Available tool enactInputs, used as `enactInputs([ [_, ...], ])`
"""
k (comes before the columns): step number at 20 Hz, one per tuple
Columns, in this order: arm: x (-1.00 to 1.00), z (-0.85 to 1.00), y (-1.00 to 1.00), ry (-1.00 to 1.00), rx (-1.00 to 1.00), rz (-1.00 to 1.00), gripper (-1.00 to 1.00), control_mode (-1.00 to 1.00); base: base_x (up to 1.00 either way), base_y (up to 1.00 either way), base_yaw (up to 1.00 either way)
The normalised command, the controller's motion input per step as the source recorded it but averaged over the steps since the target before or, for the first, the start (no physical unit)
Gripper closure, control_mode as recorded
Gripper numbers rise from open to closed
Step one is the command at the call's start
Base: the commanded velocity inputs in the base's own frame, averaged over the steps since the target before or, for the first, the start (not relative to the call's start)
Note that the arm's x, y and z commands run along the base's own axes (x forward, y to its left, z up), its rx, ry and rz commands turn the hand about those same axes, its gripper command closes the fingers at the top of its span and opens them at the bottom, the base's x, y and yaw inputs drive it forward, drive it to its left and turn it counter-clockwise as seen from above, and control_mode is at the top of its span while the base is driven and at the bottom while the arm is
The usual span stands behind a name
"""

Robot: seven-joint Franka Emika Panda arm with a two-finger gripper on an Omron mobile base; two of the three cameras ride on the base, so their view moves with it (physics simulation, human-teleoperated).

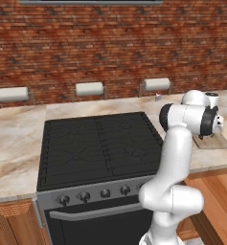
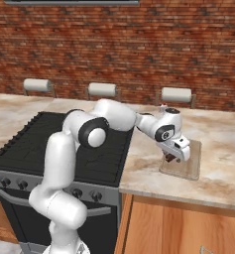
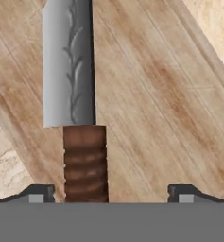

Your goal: Open the drawer on the right and place the cutting tools on the cutting board.

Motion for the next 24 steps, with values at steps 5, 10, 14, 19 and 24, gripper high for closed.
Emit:
enactInputs([
  [5,-0.55,0.74,0.03,-0.09,0.00,0.00,-1.00,-1.00,0.00,0.00,0.00],
  [10,-0.90,0.76,0.11,-0.06,0.00,0.01,-1.00,-1.00,0.00,0.00,0.00],
  [14,-0.98,0.53,0.22,0.00,0.00,0.01,-1.00,-1.00,0.00,0.00,0.00],
  [19,-1.00,0.25,0.11,0.00,0.00,0.00,-1.00,-1.00,0.00,0.00,0.00],
  [24,-1.00,0.04,0.02,0.00,0.00,0.00,-1.00,-1.00,0.00,0.00,0.00],
])
